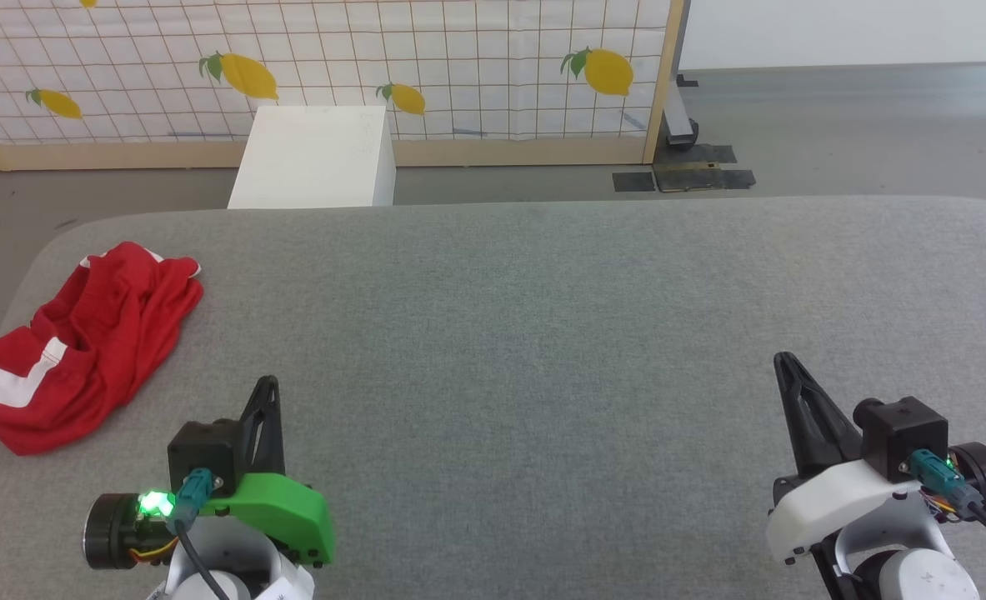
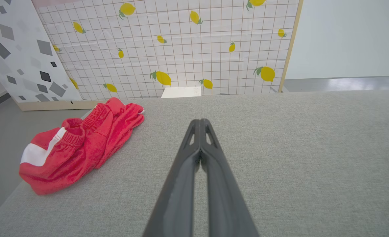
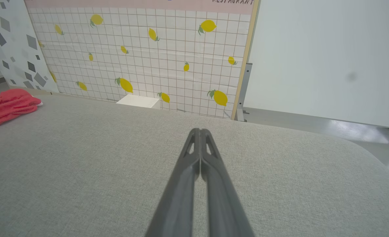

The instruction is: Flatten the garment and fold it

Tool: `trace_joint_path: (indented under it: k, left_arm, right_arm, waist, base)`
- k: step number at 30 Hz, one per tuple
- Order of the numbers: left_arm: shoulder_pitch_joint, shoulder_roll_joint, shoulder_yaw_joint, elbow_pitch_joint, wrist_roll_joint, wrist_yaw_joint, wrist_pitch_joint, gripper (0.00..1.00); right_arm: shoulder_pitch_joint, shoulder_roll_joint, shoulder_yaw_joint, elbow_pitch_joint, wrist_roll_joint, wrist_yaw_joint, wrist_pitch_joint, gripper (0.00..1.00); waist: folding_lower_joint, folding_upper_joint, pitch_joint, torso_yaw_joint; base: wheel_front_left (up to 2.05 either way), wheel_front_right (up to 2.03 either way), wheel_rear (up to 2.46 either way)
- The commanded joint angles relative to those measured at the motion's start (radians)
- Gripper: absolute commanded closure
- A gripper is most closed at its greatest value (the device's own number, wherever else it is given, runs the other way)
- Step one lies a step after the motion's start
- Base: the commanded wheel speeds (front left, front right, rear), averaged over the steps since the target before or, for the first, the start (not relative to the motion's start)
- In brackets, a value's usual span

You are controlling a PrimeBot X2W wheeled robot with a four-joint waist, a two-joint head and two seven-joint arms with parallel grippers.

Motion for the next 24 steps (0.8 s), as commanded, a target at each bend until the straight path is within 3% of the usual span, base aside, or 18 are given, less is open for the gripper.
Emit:
trace_joint_path:
  k: [1,14,15,24]
  left_arm:
    - [0.014,-0.003,0.004,-0.003,0.013,-0.001,0.001,1.00]
    - [0.014,-0.003,0.004,-0.003,0.013,-0.001,0.001,1.00]
    - [0.000,0.000,-0.001,0.000,-0.001,0.000,0.000,0.00]
    - [0.000,0.000,-0.010,0.009,-0.011,0.003,-0.012,0.00]
  right_arm:
    - [0.016,0.001,0.001,-0.005,-0.006,-0.001,0.000,1.00]
    - [0.016,0.001,0.001,-0.005,-0.006,-0.001,0.000,1.00]
    - [0.000,0.000,0.000,0.000,0.000,0.000,0.000,0.00]
    - [0.007,0.000,-0.005,0.008,0.013,0.000,-0.012,0.00]
  waist:
    - [0.0000,0.0000,0.000,0.000]
    - [0.0000,0.0000,0.000,0.000]
    - [0.0000,0.0000,0.000,0.000]
    - [0.0000,0.0000,0.000,0.000]
  base:
    - [0.00,0.00,0.00]
    - [0.00,0.00,0.00]
    - [0.00,0.00,0.00]
    - [0.00,0.00,0.00]
